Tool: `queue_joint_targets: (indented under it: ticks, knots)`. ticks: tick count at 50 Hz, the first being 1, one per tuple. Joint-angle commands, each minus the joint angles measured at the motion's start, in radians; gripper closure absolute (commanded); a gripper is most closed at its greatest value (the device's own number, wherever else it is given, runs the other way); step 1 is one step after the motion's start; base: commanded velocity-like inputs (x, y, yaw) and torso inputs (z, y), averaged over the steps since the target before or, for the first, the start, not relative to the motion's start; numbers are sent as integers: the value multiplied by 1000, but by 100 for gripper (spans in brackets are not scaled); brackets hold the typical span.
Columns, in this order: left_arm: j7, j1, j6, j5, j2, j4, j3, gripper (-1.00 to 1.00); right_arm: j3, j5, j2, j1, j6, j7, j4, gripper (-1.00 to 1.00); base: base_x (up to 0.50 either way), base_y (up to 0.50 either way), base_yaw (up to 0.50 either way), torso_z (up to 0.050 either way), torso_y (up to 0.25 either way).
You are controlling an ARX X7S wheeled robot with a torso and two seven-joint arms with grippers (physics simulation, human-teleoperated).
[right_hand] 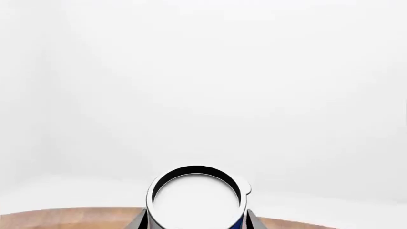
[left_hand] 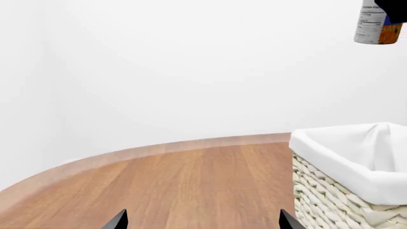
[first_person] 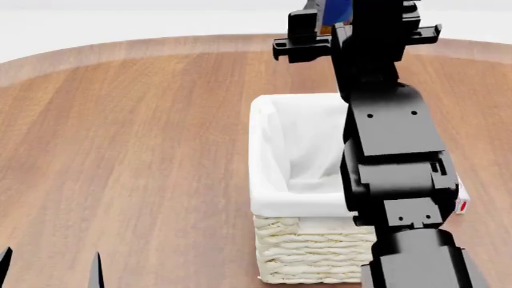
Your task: Pick up the alphabet soup and put it in the basket.
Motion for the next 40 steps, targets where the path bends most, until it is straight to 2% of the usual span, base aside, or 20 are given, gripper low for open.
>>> queue_joint_targets:
  ticks: [1,11,24,40]
  knots:
    - [-1,-1,3,-9,-3,-3,-1,-100,63,-121,-73,167,-90,-80,372,100,0,0,0,0,0]
    - [-2,-4,7,-10,-4,-12,2,-100,138,-279,-90,188,57,-115,372,100,0,0,0,0,1]
    - [-2,-6,12,-14,-5,-23,5,-100,244,-314,-103,166,207,-219,372,100,0,0,0,1,1]
    - [-2,-12,9,-16,-7,-33,14,-100,325,-334,-93,109,177,-157,372,100,0,0,0,0,1]
